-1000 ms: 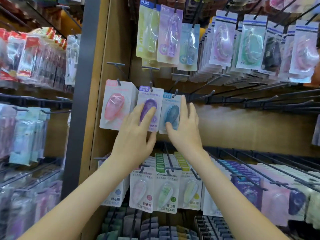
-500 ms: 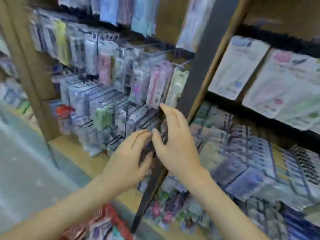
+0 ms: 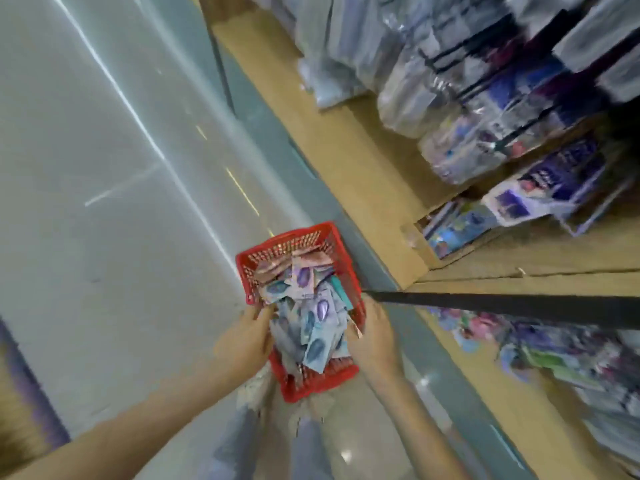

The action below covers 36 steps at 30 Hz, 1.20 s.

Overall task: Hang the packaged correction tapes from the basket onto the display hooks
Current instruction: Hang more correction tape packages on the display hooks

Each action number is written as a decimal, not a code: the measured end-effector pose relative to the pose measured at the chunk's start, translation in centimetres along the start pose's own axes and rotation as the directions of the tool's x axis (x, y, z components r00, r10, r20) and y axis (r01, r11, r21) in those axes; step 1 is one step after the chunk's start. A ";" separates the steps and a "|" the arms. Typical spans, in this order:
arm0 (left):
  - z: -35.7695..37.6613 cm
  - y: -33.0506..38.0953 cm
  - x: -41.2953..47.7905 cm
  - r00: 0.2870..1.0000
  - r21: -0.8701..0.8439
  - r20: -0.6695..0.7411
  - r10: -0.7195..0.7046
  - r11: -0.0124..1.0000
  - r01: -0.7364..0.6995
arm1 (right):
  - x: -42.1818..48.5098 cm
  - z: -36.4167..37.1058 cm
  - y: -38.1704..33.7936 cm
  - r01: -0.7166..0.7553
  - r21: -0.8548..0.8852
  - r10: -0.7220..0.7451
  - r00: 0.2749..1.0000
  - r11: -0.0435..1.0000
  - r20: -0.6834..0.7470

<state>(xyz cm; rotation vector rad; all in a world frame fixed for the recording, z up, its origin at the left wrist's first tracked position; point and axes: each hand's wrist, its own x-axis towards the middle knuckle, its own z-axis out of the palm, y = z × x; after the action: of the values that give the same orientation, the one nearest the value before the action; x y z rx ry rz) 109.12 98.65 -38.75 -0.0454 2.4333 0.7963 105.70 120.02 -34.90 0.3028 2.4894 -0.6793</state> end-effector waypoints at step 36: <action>13.8 -1.3 10.1 0.855 -0.755 0.516 -0.053 0.444 0.483 | 6.1 13.4 10.2 -0.349 0.748 0.183 0.937 0.565 0.299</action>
<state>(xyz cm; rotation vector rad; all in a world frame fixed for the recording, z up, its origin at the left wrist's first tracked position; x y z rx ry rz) 108.00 106.66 -53.93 -0.5928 1.3108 1.6136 109.99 122.11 -52.19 0.8787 1.7377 -1.5808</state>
